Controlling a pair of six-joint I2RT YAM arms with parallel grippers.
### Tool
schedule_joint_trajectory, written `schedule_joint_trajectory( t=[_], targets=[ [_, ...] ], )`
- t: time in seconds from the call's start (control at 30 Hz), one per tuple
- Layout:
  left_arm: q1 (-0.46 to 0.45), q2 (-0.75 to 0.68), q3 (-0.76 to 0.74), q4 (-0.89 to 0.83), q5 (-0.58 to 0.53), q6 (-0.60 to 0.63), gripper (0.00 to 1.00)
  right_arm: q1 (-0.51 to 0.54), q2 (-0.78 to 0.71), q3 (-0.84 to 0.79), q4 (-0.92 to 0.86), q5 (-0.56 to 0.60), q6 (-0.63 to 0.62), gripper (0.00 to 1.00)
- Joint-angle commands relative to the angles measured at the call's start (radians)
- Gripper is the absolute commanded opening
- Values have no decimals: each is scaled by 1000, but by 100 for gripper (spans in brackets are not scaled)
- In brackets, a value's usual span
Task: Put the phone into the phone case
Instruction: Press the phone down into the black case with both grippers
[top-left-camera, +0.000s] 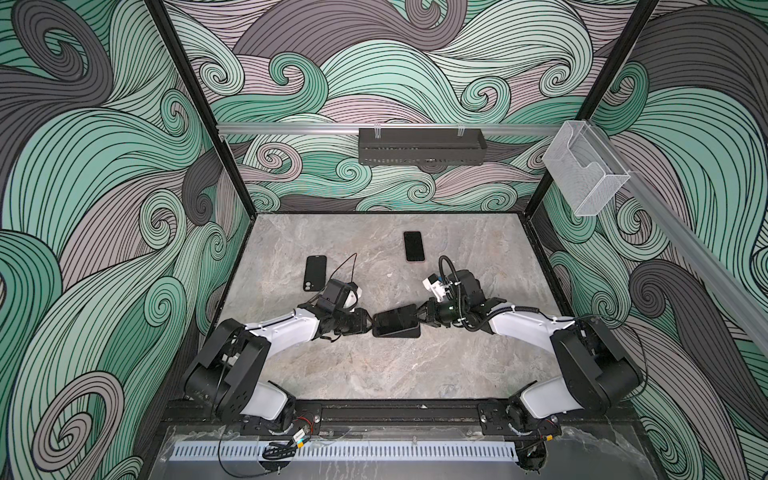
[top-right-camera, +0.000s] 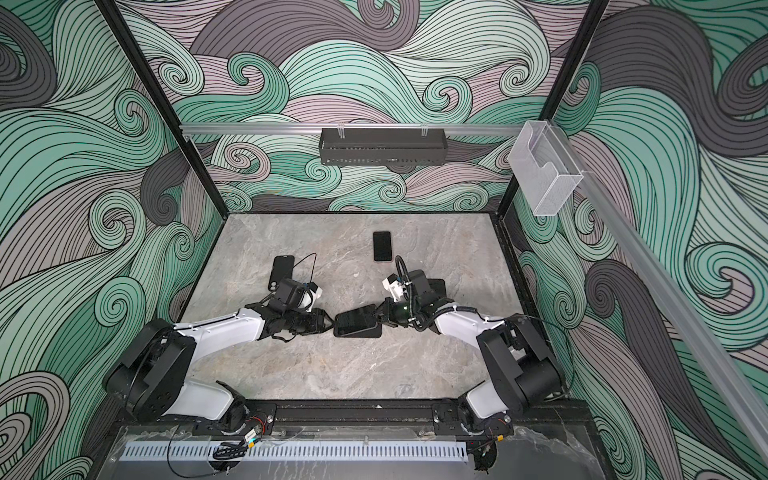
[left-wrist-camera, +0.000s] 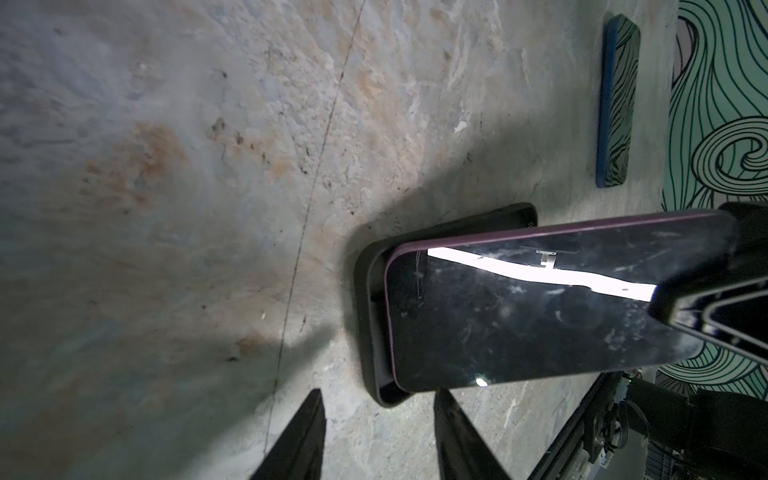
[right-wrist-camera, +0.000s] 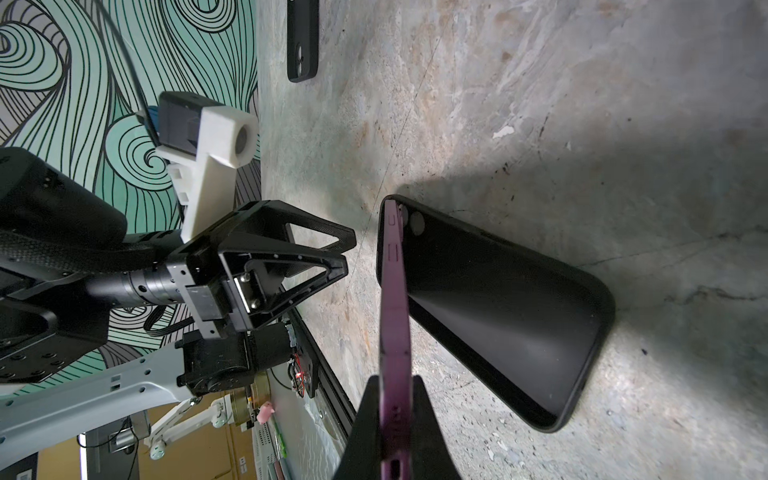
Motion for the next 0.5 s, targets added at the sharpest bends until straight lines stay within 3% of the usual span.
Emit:
schedule_joint_trajectory(
  t=[0.0, 0.47],
  targets=[
    [-4, 33, 34, 38, 14, -3, 41, -2, 27, -3, 46, -27, 18, 0],
    [-6, 112, 37, 109, 28, -33, 30, -3, 119, 13, 65, -54, 56, 0]
  ],
)
